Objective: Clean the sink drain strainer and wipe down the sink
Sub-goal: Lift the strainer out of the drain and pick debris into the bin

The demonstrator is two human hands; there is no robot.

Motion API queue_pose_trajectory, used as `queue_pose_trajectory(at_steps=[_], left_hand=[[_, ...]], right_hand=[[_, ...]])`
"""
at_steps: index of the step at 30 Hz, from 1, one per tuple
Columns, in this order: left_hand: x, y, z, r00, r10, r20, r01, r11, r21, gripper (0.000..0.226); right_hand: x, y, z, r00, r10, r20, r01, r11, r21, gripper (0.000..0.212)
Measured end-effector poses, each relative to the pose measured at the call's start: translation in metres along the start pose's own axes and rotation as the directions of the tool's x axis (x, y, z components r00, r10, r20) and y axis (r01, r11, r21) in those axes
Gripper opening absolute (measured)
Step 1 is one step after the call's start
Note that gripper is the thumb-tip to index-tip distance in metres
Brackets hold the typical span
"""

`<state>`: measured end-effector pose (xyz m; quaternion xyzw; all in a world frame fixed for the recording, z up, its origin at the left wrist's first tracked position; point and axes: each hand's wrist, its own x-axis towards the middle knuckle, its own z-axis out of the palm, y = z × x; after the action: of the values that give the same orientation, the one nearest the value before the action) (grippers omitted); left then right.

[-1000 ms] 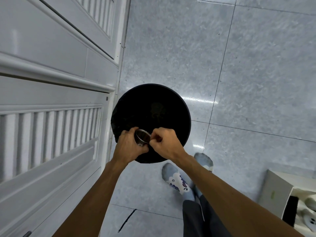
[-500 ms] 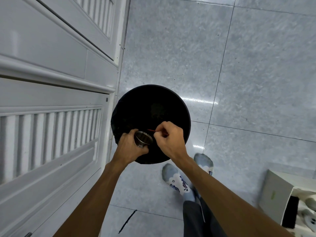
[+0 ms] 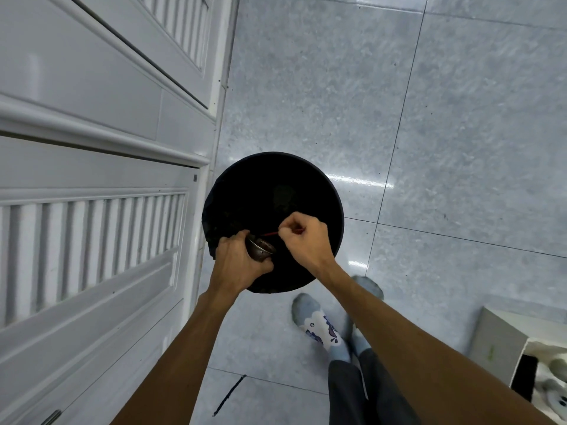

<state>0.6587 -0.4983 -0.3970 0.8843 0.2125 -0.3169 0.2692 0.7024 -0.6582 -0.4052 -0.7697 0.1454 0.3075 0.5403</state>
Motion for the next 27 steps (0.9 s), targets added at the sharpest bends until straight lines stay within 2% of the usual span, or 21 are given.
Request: queue_pose_trajectory(at_steps=[1, 2, 5, 6, 7, 8, 9, 12, 14, 16, 19, 22, 23, 25, 26, 27], left_hand=[[0.0, 0.001, 0.001, 1.0, -0.003, -0.012, 0.003, 1.0, 0.005, 0.072], [-0.001, 0.001, 0.001, 1.0, -0.008, -0.024, 0.008, 1.0, 0.005, 0.073], [-0.002, 0.003, 0.002, 0.999, -0.015, -0.043, 0.015, 1.0, -0.01, 0.07], [-0.003, 0.004, 0.002, 0.999, -0.015, -0.049, 0.014, 1.0, -0.012, 0.069], [-0.004, 0.004, 0.002, 0.998, -0.016, -0.057, 0.016, 1.0, -0.013, 0.069], [-0.004, 0.004, 0.002, 0.998, -0.02, -0.065, 0.019, 1.0, -0.015, 0.07], [-0.005, 0.005, 0.002, 0.997, -0.022, -0.073, 0.021, 1.0, -0.015, 0.071], [-0.005, 0.005, 0.001, 0.997, -0.014, -0.079, 0.014, 1.0, 0.006, 0.071], [-0.004, 0.005, 0.0, 0.996, -0.006, -0.083, 0.008, 1.0, 0.026, 0.072], [-0.003, 0.005, -0.001, 0.997, -0.006, -0.082, 0.01, 0.999, 0.044, 0.074], [-0.003, 0.006, -0.002, 0.997, 0.002, -0.078, 0.002, 0.998, 0.063, 0.075], [-0.001, 0.008, -0.002, 0.997, 0.014, -0.081, -0.008, 0.997, 0.08, 0.076], [-0.001, 0.008, -0.002, 0.997, 0.016, -0.079, -0.009, 0.996, 0.084, 0.076], [0.0, 0.009, -0.002, 0.997, 0.027, -0.074, -0.02, 0.995, 0.094, 0.074], [0.0, 0.009, -0.002, 0.997, 0.037, -0.073, -0.029, 0.994, 0.103, 0.073], [0.0, 0.008, -0.002, 0.996, 0.044, -0.073, -0.036, 0.993, 0.111, 0.073]], right_hand=[[0.002, 0.0, -0.002, 0.997, 0.019, -0.075, -0.016, 0.999, 0.038, 0.018], [0.004, -0.001, -0.003, 0.996, 0.035, -0.087, -0.029, 0.997, 0.068, 0.018], [0.005, -0.001, 0.001, 0.992, 0.072, 0.099, -0.073, 0.997, 0.006, 0.015], [0.005, 0.001, 0.002, 0.993, 0.086, 0.08, -0.085, 0.996, -0.013, 0.013], [0.004, 0.003, 0.002, 0.995, 0.103, 0.0, -0.103, 0.995, -0.01, 0.012], [0.004, 0.004, 0.0, 0.988, 0.13, -0.088, -0.129, 0.991, 0.022, 0.012], [0.005, 0.006, -0.002, 0.981, 0.153, -0.118, -0.147, 0.987, 0.06, 0.013], [0.0, 0.007, -0.002, 0.985, 0.159, 0.065, -0.16, 0.987, 0.018, 0.015], [-0.001, 0.01, -0.002, 0.985, 0.173, -0.004, -0.173, 0.985, 0.009, 0.013], [0.0, 0.012, -0.005, 0.97, 0.229, -0.087, -0.222, 0.972, 0.082, 0.013], [0.0, 0.014, -0.004, 0.97, 0.242, 0.012, -0.242, 0.968, 0.07, 0.016], [0.001, 0.012, -0.005, 0.964, 0.231, -0.13, -0.219, 0.97, 0.102, 0.012], [0.002, 0.012, -0.006, 0.967, 0.239, -0.087, -0.227, 0.965, 0.129, 0.013], [0.002, 0.011, -0.006, 0.962, 0.253, 0.106, -0.264, 0.958, 0.111, 0.013], [0.003, 0.01, -0.004, 0.96, 0.249, 0.131, -0.26, 0.963, 0.075, 0.013], [0.004, 0.008, -0.004, 0.967, 0.242, 0.077, -0.246, 0.968, 0.045, 0.013]])
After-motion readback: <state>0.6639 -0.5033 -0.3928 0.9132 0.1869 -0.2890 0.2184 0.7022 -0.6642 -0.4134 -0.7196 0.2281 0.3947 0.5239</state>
